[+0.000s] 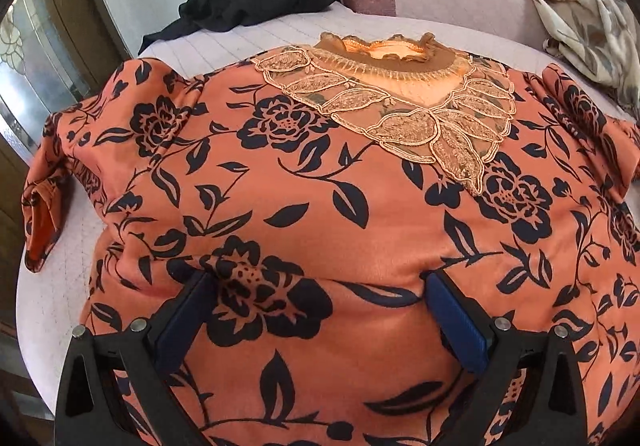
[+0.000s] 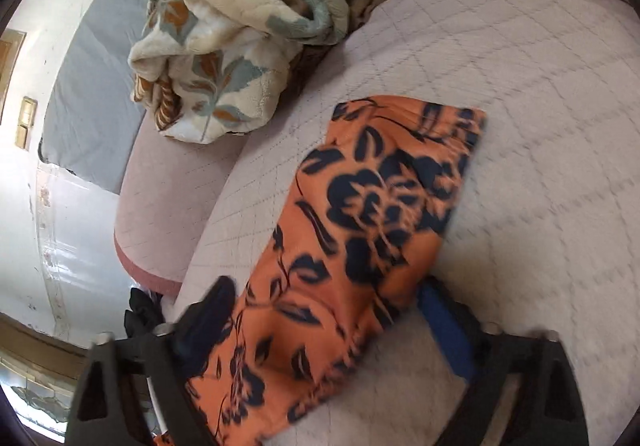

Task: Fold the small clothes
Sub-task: 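Grasp a blouse sleeve with the right gripper and lift it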

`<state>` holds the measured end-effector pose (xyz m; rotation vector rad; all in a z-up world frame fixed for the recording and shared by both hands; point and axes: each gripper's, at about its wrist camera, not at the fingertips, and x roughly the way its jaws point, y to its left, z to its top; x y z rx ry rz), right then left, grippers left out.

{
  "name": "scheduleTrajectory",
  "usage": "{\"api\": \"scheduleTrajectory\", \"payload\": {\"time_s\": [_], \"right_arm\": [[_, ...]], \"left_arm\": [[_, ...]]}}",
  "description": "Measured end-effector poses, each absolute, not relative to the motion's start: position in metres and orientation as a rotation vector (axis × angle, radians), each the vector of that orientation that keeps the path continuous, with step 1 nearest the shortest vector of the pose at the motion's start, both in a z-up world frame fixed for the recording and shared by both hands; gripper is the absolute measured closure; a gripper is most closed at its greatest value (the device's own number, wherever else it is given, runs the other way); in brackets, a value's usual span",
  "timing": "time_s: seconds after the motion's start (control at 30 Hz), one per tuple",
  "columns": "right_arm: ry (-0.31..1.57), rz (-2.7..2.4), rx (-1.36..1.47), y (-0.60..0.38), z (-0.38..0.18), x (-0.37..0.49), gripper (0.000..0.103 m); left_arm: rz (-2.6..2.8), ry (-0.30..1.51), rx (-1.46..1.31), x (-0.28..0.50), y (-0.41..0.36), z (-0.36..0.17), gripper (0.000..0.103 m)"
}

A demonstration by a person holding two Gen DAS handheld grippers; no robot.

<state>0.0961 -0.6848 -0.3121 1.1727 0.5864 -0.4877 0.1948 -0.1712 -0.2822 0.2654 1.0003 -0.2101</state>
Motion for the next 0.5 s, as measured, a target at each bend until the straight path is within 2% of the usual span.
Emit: {"api": "scheduleTrajectory", "payload": {"time_s": [0.1, 0.2, 0.23, 0.27, 0.5], "right_arm": [[0.553, -0.499, 1.155, -0.69, -0.312, 0.108, 0.022], [0.528, -0.51, 1.162, -0.695, -0.317, 0.114, 0.046], [0.529, -0.509, 1.164, -0.696, -0.319, 0.113, 0.07], [0.545, -0.507, 1.172, -0.697, -0.323, 0.116, 0.081], [0.519, -0.523, 1.098, -0.683, -0.303, 0.119, 0.086]], "left_arm": [[-0.213, 0.997, 0.273, 0.194, -0.172, -0.279, 0.0], [-0.214, 0.992, 0.271, 0.197, -0.17, -0.274, 0.0], [-0.213, 0.982, 0.268, 0.199, -0.169, -0.271, 0.0], [-0.21, 0.965, 0.263, 0.198, -0.167, -0.266, 0.0], [-0.177, 0.852, 0.217, 0.197, -0.149, -0.232, 0.0]]}}
